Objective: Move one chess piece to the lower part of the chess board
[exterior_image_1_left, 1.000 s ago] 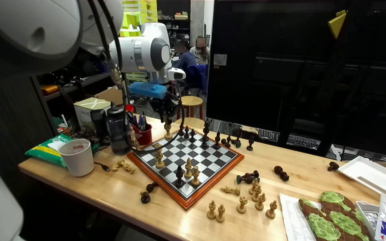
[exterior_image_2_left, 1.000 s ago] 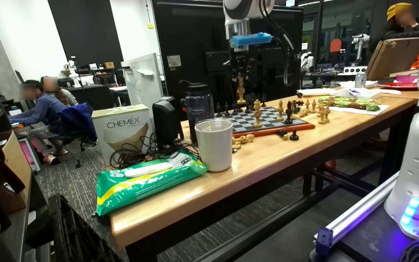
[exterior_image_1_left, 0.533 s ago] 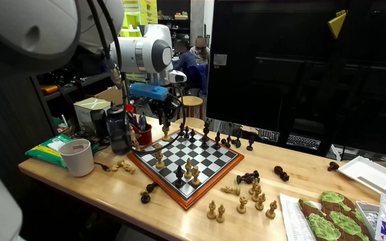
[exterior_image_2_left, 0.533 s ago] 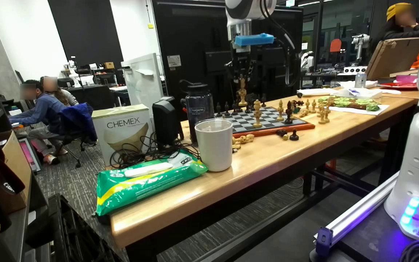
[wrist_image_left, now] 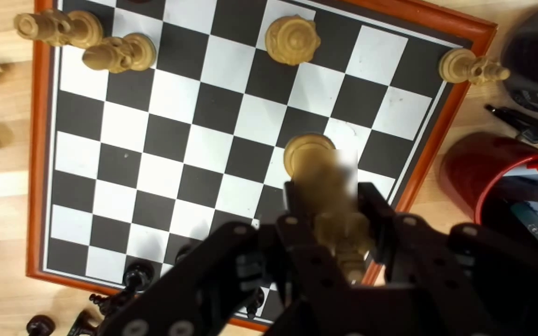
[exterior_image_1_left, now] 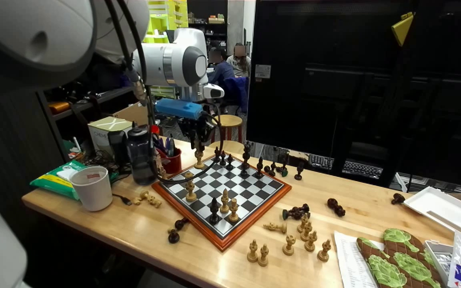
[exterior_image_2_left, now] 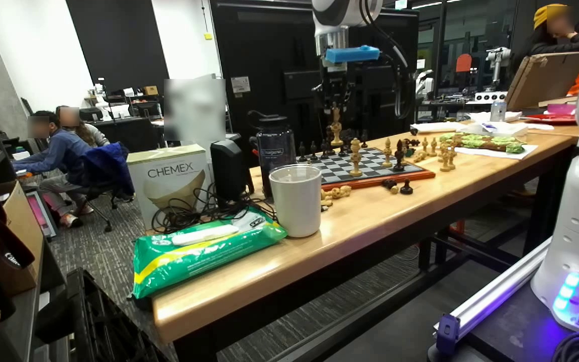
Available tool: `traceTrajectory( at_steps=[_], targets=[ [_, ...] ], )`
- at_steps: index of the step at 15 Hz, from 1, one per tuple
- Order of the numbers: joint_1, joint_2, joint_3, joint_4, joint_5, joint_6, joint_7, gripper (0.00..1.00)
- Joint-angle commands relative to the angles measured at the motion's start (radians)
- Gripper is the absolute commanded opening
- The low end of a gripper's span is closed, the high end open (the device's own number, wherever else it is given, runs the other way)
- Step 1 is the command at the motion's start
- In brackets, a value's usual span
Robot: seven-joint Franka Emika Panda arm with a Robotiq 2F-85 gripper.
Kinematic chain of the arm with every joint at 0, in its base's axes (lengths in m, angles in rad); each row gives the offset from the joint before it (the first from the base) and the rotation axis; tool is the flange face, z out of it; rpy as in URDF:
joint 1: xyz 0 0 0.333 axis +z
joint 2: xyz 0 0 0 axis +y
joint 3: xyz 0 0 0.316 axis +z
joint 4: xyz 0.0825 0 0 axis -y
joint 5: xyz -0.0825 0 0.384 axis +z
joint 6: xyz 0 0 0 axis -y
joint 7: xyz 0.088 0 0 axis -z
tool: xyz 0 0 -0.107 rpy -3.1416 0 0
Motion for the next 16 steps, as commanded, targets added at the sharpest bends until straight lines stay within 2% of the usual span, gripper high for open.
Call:
traceTrajectory(
  at_steps=[1, 9, 16],
  targets=[
    [-0.01, 0.003, 0.007, 0.008, -0.01, -0.009, 0.01, 0.08],
    [-0.054, -0.062, -0.02, -0.045, 0.002, -0.028, 0.036, 0.08],
    [-0.085, -0.18, -0.034, -0.195, 0.063, 0.005, 0.085, 0.08]
  ],
)
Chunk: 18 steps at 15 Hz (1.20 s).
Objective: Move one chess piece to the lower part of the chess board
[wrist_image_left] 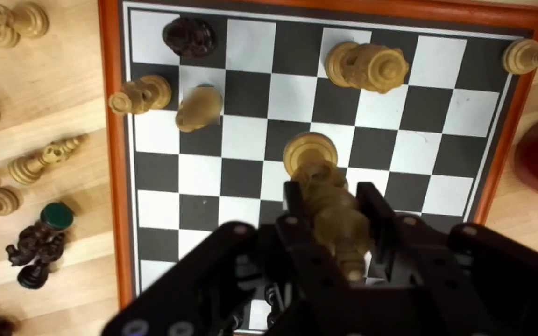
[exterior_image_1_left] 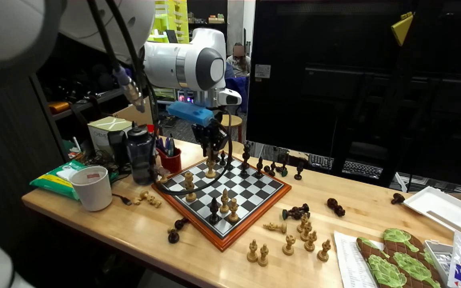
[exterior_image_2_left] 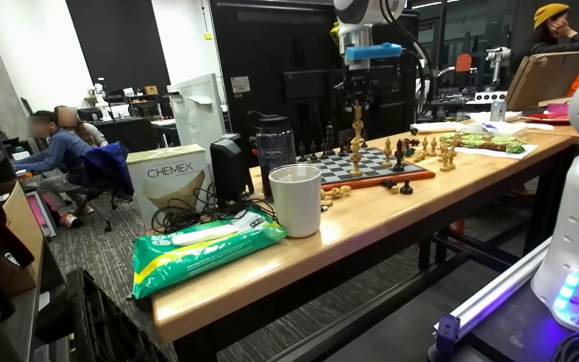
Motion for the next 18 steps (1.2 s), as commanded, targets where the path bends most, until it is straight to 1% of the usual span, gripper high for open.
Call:
traceTrajectory(
  at_steps=[1, 4, 6, 10, 15, 18],
  targets=[
    [-0.007, -0.114, 0.004, -0.123, 0.05, 0.023, 0.033, 0.08],
    [-0.01, -0.176, 0.015, -0.196, 0.057, 0.044, 0.065, 0.08],
    [-0.016, -0.212, 0.023, -0.246, 0.041, 0.067, 0.087, 0.08],
    [-0.018, -0.274, 0.034, -0.343, 0.047, 0.146, 0.092, 0.08],
    [-0.02, -0.307, 0.045, -0.438, 0.045, 0.273, 0.077, 0.08],
    [-0.021, -0.308, 0.05, -0.466, 0.046, 0.314, 0.076, 0.08]
  ],
)
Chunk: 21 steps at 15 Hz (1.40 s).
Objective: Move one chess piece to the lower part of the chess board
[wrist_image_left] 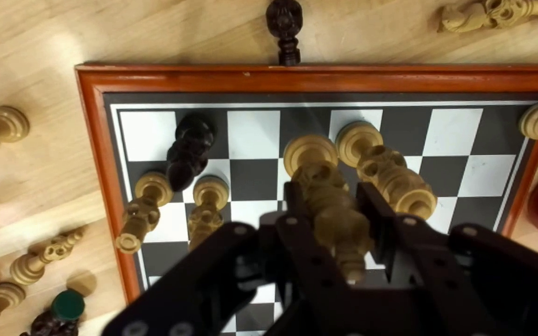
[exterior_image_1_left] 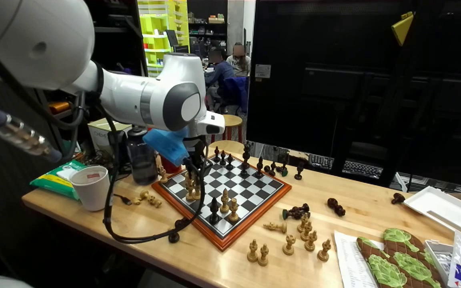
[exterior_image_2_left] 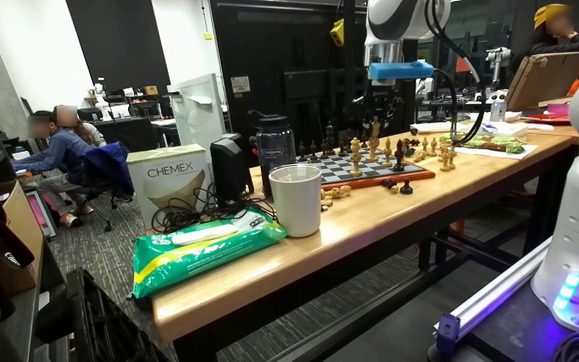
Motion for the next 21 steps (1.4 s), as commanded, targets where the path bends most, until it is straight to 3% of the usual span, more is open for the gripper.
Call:
traceTrajectory(
  at_steps=[1, 21],
  targets=[
    [-0.018, -0.037, 0.022, -0.049, 0.003, 0.044, -0.001, 0.08],
    [-0.011, 0.032, 0.02, -0.039, 0.012, 0.055, -0.033, 0.08]
  ],
)
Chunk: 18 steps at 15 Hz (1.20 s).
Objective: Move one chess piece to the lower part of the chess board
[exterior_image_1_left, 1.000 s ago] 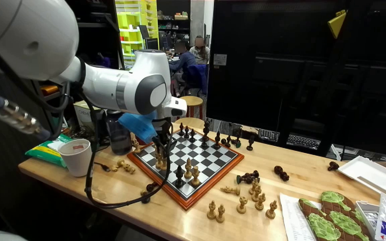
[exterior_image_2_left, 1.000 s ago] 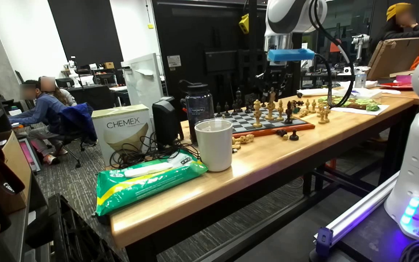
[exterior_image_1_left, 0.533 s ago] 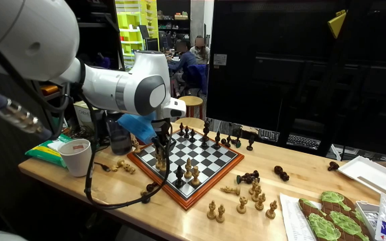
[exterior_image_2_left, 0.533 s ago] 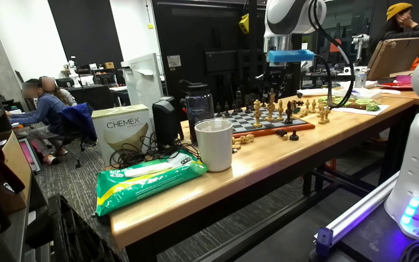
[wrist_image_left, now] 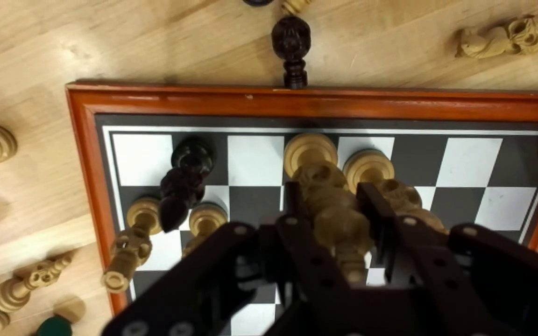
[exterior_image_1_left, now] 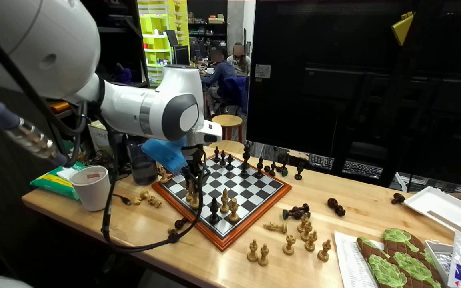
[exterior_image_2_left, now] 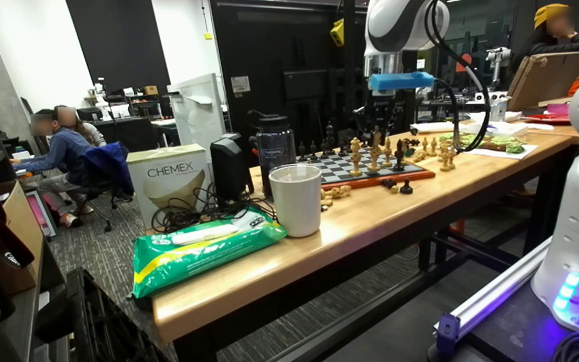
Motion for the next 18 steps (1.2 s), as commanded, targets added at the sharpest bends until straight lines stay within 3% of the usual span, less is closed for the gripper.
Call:
traceTrajectory(
  at_steps=[1, 9, 10, 12, 18],
  targets=[
    [-0.01, 0.011, 0.006, 0.0, 0.011, 0.024, -0.028, 0.08],
    [-0.01, 0.054, -0.002, 0.026, 0.012, 0.027, -0.056, 0.08],
    [-0.01, 0.058, -0.002, 0.028, 0.01, 0.025, -0.056, 0.57],
    [-0.01, 0.063, -0.003, 0.036, 0.009, 0.023, -0.058, 0.61],
    [-0.012, 0.073, -0.001, 0.06, -0.001, 0.012, -0.059, 0.99]
  ],
)
